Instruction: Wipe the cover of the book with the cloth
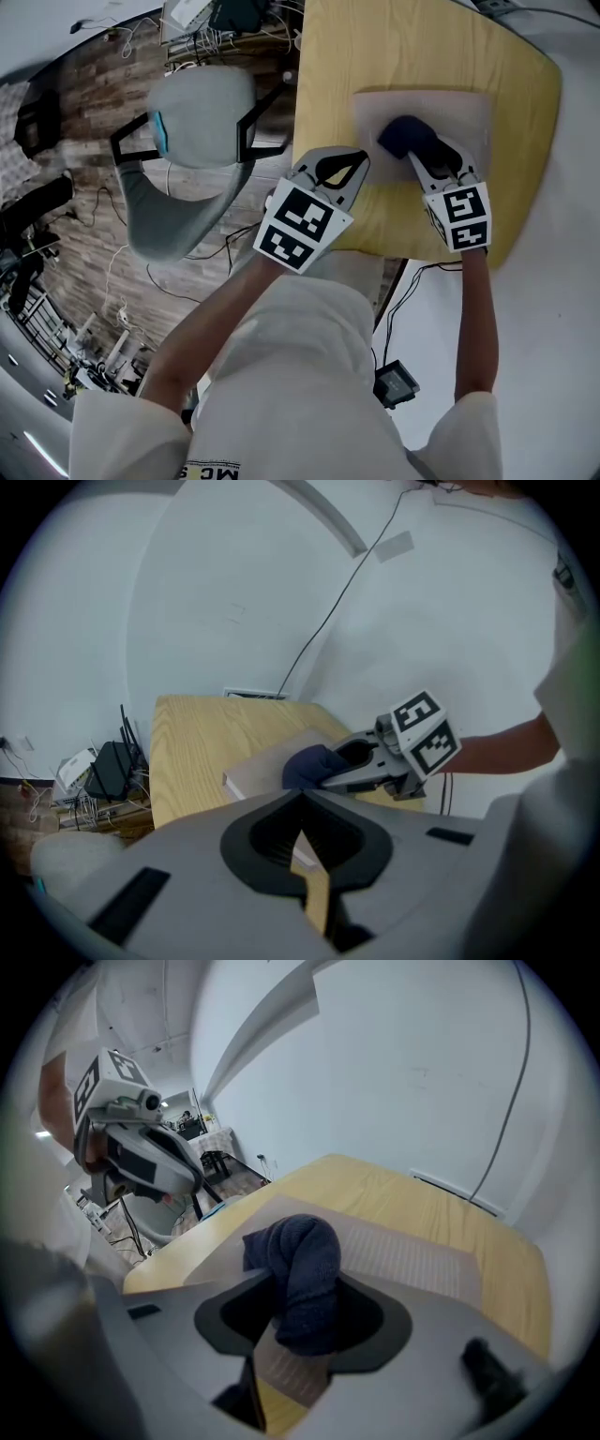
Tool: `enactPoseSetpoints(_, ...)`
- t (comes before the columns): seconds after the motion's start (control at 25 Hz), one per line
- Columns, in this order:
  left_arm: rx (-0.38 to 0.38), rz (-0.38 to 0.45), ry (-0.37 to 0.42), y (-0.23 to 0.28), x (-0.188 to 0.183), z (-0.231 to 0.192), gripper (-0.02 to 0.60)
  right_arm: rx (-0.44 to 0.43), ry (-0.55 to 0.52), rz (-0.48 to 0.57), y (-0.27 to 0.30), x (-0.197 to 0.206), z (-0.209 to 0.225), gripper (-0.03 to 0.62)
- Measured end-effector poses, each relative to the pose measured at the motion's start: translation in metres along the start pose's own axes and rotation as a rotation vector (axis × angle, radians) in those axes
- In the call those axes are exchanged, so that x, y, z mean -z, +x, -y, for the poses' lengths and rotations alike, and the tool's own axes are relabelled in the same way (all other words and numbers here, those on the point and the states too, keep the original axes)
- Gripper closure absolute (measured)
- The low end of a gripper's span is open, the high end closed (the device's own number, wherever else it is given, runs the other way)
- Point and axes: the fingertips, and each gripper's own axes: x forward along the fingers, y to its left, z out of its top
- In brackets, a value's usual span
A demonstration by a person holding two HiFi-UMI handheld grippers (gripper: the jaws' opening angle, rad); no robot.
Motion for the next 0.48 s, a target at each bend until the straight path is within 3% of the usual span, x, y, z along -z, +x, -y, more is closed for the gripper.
enactPoseSetpoints(0.48, -0.071, -0.056, -0.008, 0.057, 0.023, -0.026, 0.572, -0.006, 0.004, 0.008, -0.001, 0.002, 0.000, 0.418)
